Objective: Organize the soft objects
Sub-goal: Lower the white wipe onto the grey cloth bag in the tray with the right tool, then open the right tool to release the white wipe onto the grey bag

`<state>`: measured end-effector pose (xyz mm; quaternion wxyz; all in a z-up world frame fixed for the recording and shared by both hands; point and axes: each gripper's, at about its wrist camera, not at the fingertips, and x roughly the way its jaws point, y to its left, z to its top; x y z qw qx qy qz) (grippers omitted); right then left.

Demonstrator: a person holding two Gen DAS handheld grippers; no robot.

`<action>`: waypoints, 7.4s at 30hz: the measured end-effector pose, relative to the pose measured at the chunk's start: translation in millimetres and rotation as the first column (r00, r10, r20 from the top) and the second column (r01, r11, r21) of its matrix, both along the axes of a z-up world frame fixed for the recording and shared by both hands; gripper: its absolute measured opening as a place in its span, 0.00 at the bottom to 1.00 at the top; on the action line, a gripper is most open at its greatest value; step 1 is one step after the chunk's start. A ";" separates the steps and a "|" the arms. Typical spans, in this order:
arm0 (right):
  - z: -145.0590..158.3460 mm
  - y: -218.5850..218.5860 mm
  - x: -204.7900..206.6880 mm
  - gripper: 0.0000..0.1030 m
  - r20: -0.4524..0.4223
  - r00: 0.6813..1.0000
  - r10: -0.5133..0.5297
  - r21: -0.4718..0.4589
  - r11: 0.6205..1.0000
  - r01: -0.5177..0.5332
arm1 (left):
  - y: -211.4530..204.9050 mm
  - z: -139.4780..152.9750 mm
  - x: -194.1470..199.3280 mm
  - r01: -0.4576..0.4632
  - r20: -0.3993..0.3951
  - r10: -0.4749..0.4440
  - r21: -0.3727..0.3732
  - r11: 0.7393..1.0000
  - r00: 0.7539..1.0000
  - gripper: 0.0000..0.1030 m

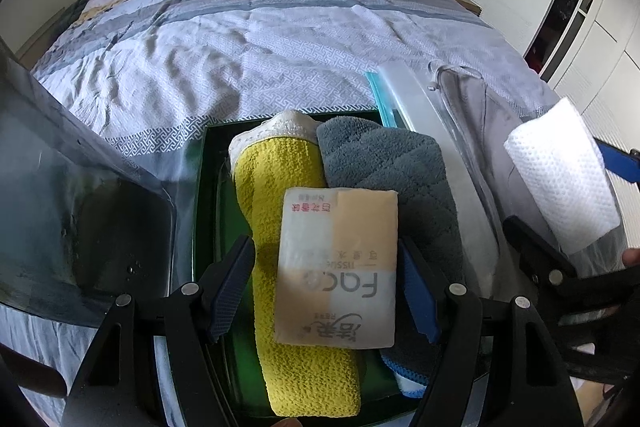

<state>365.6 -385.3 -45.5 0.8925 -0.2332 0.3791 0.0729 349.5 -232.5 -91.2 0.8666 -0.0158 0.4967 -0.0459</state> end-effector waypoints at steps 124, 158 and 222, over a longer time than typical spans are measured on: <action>46.9 -47.2 7.9 1.00 -0.078 0.997 0.006 0.404 0.914 0.027 | -5.4 35.0 -19.3 0.098 0.053 -0.094 -0.083 0.992 0.994 0.47; 39.2 -41.0 0.0 1.00 -0.078 0.997 -0.025 0.313 0.949 0.048 | 0.6 43.5 -44.9 0.089 0.074 -0.080 -0.123 0.988 0.994 0.47; 22.7 -78.4 -28.1 1.00 -0.067 0.992 -0.109 0.172 0.978 0.119 | 2.0 55.2 -65.5 0.102 0.088 -0.090 -0.140 0.985 0.992 0.47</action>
